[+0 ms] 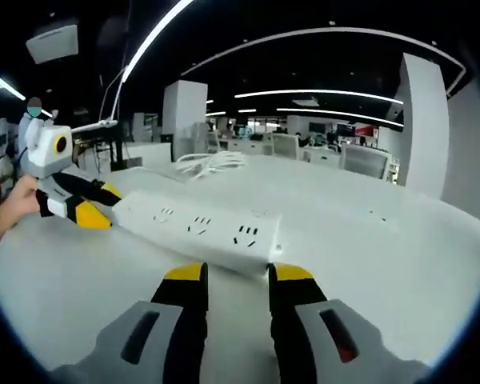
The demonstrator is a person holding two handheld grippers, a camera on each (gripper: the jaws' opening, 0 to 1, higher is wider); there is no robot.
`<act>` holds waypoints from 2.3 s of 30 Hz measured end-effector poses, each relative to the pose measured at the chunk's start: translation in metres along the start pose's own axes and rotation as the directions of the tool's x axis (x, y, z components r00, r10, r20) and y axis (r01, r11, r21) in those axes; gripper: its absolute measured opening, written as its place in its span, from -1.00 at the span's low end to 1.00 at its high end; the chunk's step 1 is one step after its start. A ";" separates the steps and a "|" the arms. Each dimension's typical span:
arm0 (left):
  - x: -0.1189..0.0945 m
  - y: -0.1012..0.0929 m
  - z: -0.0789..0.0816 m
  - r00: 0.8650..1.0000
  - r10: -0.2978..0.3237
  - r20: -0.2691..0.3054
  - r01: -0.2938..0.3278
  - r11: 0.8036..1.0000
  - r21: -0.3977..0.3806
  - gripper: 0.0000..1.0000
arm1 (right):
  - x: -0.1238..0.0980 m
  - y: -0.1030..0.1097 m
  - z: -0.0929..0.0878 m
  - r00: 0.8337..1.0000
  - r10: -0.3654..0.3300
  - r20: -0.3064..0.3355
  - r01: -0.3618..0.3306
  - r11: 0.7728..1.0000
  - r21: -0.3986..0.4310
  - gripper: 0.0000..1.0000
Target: Straighten the power strip on the desk, plug the charger into it
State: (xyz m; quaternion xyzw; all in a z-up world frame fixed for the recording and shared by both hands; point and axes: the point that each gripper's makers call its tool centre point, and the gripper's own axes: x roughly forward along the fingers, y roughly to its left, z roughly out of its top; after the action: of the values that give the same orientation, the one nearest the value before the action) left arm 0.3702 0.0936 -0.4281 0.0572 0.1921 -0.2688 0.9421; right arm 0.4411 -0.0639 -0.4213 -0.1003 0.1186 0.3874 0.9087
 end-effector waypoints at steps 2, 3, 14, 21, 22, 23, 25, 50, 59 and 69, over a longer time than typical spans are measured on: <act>0.002 -0.001 -0.002 1.000 0.002 -0.006 -0.002 1.000 0.007 -0.35 | -0.001 0.000 0.000 1.000 0.000 0.003 0.000 1.000 -0.002 -0.42; 0.002 -0.001 -0.002 1.000 0.006 -0.009 -0.006 1.000 0.014 -0.35 | -0.001 0.001 0.000 1.000 -0.001 0.004 0.001 1.000 -0.005 -0.42; 0.005 0.003 -0.003 1.000 0.011 0.005 -0.011 1.000 -0.020 -0.38 | 0.000 0.004 -0.002 1.000 -0.019 0.004 0.019 1.000 -0.013 -0.42; 0.008 0.005 -0.002 1.000 0.028 0.013 -0.028 0.999 -0.034 -0.43 | 0.001 0.005 -0.005 0.999 -0.034 -0.001 0.034 0.999 -0.008 -0.47; 0.008 0.006 -0.002 0.999 0.037 0.013 -0.037 0.999 -0.022 -0.45 | 0.001 0.005 -0.005 0.999 -0.034 0.000 0.034 0.999 -0.005 -0.47; 0.009 0.007 -0.003 0.999 0.042 0.012 -0.042 0.999 -0.010 -0.45 | 0.001 0.005 -0.005 0.999 -0.035 0.000 0.035 0.999 -0.005 -0.47; 0.010 0.007 -0.002 0.999 0.047 0.010 -0.047 0.999 -0.003 -0.45 | 0.002 0.005 -0.006 0.999 -0.039 0.000 0.039 0.999 -0.006 -0.49; 0.006 0.009 -0.005 0.997 0.073 0.003 -0.073 0.997 0.037 -0.47 | 0.002 -0.005 -0.004 0.998 -0.061 -0.013 0.061 0.998 -0.009 -0.65; 0.001 0.008 -0.007 0.997 0.073 -0.007 -0.073 0.997 0.022 -0.49 | -0.002 -0.002 -0.004 0.998 -0.063 -0.031 0.062 0.998 -0.030 -0.67; -0.002 0.007 -0.009 0.997 0.074 -0.017 -0.074 0.997 0.017 -0.51 | -0.007 0.004 -0.005 0.997 -0.068 -0.047 0.066 0.997 -0.035 -0.69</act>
State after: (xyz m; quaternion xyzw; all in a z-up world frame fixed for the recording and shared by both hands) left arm 0.3692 0.1023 -0.4355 0.0744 0.1960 -0.2347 0.9492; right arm 0.4325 -0.0672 -0.4239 -0.1285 0.1305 0.3560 0.9164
